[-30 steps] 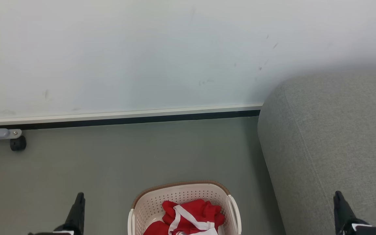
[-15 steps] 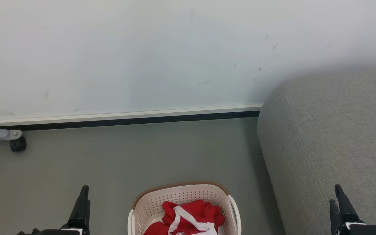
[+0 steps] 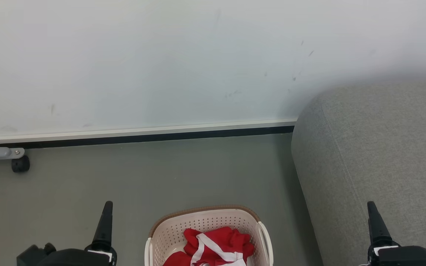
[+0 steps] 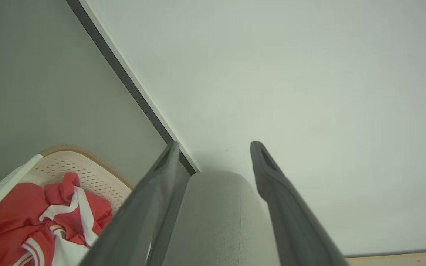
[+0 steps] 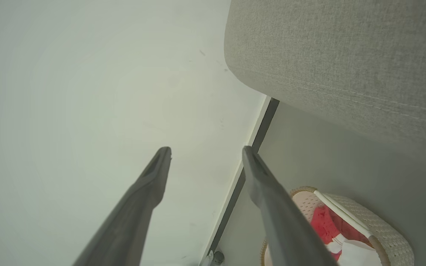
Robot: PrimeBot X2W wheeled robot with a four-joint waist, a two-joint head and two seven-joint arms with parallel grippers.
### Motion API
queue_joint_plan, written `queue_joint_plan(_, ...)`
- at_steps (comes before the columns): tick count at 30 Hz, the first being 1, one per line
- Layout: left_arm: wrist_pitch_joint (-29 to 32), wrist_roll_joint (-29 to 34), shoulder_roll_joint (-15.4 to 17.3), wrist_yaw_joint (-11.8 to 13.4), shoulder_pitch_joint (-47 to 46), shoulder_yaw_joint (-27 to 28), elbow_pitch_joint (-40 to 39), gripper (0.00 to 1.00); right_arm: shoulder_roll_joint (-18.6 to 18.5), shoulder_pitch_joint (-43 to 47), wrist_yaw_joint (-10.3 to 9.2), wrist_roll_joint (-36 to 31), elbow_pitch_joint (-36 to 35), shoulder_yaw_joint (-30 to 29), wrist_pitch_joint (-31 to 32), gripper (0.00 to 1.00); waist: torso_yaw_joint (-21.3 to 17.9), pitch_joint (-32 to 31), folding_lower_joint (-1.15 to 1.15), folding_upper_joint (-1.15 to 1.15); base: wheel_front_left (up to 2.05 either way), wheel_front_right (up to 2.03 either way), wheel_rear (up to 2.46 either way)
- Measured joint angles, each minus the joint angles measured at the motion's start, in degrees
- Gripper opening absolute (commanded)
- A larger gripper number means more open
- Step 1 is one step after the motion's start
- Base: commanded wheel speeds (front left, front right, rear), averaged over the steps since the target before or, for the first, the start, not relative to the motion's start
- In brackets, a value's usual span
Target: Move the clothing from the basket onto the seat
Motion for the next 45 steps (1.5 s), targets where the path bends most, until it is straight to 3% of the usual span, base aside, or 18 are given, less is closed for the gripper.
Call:
queue_joint_plan(20,-4.5,25.26,2.65,3.53,-1.12,-6.55,-2.78,1.0,-2.86,-0.07,-3.03,-21.75,-3.3,7.84,-4.34,1.0,-0.03,-0.02,0.0,0.0,0.0,0.0,0.0)
queue_joint_plan(45,-9.83,47.7,4.07,7.31,0.65,-9.27,-4.32,1.0,-4.82,-0.02,-6.04,-42.48,-5.55,14.35,-9.65,1.0,-0.2,-0.25,0.0,0.0,0.0,0.0,0.0)
